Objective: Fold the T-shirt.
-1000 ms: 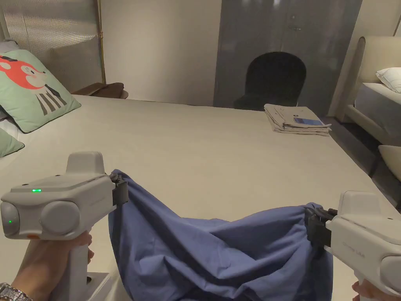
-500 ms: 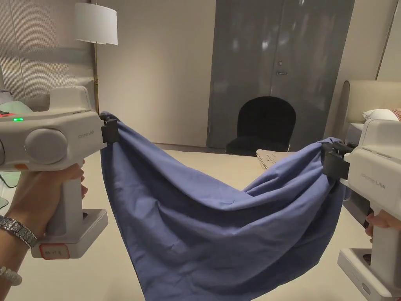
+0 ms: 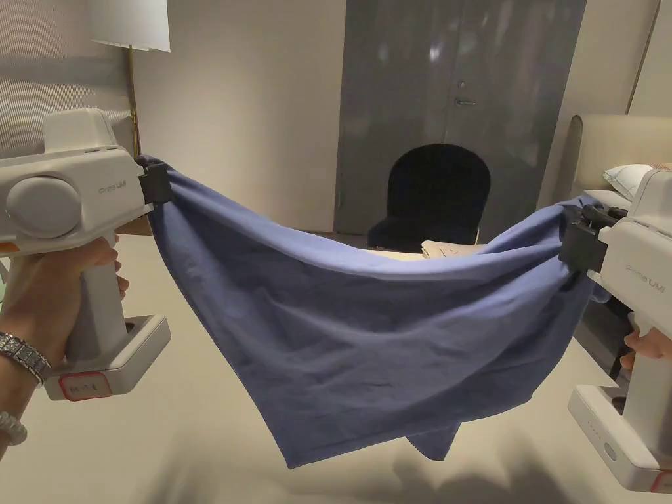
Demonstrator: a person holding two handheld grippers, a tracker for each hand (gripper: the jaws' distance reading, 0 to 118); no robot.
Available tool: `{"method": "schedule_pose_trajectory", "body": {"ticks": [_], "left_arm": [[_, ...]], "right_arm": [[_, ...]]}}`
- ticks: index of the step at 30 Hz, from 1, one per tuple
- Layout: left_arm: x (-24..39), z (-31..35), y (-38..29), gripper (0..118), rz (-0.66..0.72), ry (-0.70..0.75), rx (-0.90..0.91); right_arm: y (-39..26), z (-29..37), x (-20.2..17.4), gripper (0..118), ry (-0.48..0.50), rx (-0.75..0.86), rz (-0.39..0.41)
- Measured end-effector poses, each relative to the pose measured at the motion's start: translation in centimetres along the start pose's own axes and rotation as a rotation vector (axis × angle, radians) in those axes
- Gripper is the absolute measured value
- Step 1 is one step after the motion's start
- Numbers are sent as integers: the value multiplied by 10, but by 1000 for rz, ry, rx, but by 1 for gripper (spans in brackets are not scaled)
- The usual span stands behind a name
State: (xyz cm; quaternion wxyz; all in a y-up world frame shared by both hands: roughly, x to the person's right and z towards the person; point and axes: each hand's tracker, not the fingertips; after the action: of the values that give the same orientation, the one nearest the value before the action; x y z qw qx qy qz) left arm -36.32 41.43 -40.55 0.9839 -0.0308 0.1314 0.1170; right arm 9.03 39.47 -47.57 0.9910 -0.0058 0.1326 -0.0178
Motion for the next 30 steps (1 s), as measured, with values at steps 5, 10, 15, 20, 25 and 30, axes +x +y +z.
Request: {"method": "schedule_pose_trajectory", "body": {"ticks": [5, 10, 15, 20, 25, 30], "left_arm": [[-4, 0, -32, 2, 2, 8, -68], [-9, 31, -59, 2, 4, 10, -128], [-14, 82, -92, 2, -15, 28, -192], [-23, 145, -133, 2, -27, 45, -254], [-39, 198, -185, 2, -29, 59, -369], [-58, 230, -239, 2, -17, 96, -480]], "right_arm": [[-31, 10, 2, 12, 3, -62, 17], [-61, 47, 2, 12, 8, -120, 39], [-91, 100, 3, 12, 11, -183, 41], [-130, 160, 5, 12, 17, -255, 11], [-176, 212, 1, 12, 16, -387, -16], [-227, 249, 0, 12, 12, -543, -45]]}}
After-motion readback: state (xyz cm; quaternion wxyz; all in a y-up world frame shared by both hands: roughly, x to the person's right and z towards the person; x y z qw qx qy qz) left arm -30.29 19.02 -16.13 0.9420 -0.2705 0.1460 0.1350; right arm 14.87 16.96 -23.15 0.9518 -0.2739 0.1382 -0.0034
